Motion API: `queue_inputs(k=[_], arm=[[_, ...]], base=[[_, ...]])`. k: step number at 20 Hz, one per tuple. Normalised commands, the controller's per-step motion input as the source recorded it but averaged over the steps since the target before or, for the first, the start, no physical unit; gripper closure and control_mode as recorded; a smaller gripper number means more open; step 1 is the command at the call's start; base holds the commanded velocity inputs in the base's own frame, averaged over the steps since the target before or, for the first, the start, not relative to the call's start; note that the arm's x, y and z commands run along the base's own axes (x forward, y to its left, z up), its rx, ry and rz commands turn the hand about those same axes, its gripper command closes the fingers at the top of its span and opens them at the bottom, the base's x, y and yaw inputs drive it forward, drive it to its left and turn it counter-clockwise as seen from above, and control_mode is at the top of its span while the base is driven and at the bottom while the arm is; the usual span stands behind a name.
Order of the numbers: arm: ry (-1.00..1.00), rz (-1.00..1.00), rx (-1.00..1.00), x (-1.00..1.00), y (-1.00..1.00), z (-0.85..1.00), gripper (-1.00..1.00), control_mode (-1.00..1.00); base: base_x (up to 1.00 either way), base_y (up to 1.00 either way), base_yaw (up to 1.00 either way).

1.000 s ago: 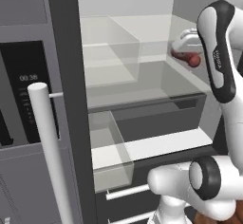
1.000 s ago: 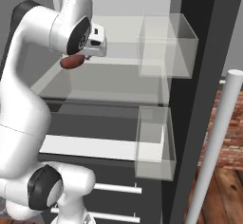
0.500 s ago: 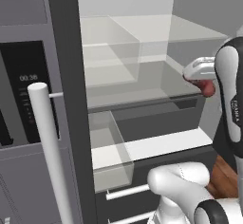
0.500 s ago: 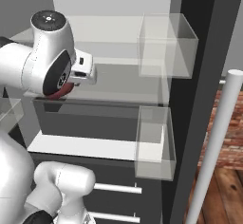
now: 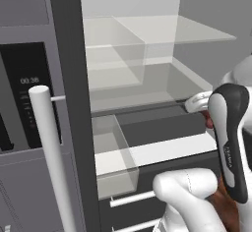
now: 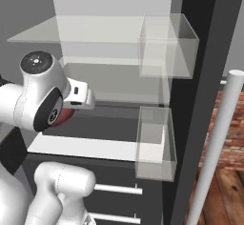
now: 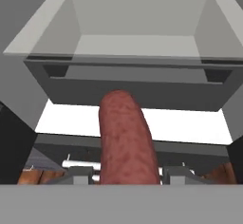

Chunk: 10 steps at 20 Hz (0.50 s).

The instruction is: Retrieve the sausage and cheese from the fridge and place them on the cutting board on the counter.

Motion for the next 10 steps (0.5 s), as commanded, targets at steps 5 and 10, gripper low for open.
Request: queue_inputs(k=[5, 10], arm=[[-0.03, 0.00, -0.08, 0.21, 0.06, -0.39, 1.00, -1.00], [0.00, 0.00, -0.05, 0.06, 0.04, -0.09, 1.00, -1.00]], base=[[0.00, 0.00, 0.00], [0.00, 0.00, 0.00]])
